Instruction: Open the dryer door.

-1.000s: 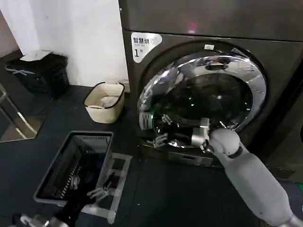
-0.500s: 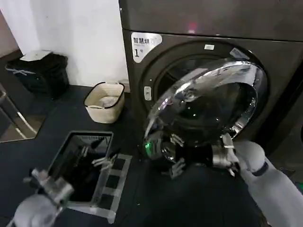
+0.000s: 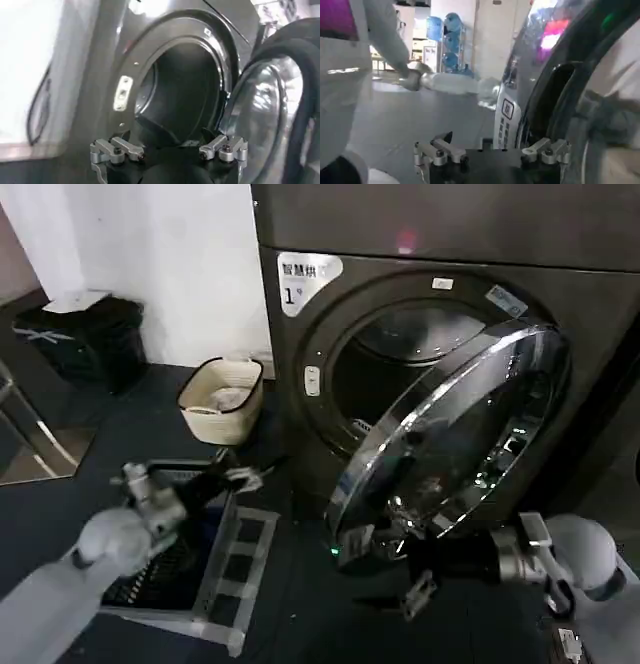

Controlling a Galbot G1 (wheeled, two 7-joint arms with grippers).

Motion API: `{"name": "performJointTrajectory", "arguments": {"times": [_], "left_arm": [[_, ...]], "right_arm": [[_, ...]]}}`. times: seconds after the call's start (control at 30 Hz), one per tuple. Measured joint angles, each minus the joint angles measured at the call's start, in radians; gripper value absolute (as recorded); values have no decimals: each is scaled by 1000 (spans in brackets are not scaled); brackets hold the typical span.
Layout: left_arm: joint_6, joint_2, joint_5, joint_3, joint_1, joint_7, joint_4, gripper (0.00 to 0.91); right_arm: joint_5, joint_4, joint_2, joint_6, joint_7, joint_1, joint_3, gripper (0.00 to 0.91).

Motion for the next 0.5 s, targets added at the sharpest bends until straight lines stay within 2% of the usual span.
{"name": "performJointTrajectory", "arguments": {"times": [0.23, 0.5], "left_arm": [[-2, -61, 6, 197, -201, 36, 82, 907], [-5, -158, 27, 340, -333, 81, 158, 907]], "right_arm": [[60, -36, 24, -2, -35, -93, 211, 907], [125, -78, 76, -4, -44, -188, 494, 907]]}}
